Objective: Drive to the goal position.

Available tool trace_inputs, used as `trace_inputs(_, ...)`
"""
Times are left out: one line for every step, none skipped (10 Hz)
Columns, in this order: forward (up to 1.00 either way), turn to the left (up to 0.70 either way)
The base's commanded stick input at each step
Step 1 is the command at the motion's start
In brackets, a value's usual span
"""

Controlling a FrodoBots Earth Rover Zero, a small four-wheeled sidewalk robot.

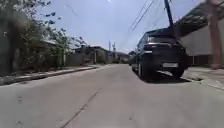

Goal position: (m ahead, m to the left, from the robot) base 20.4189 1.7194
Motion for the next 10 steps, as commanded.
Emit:
trace_inputs(1.0,0.0)
trace_inputs(1.0,0.0)
trace_inputs(1.0,0.0)
trace_inputs(1.0,0.0)
trace_inputs(1.0,0.0)
trace_inputs(1.0,0.0)
trace_inputs(1.0,0.0)
trace_inputs(1.0,0.0)
trace_inputs(1.0,0.0)
trace_inputs(1.0,0.0)
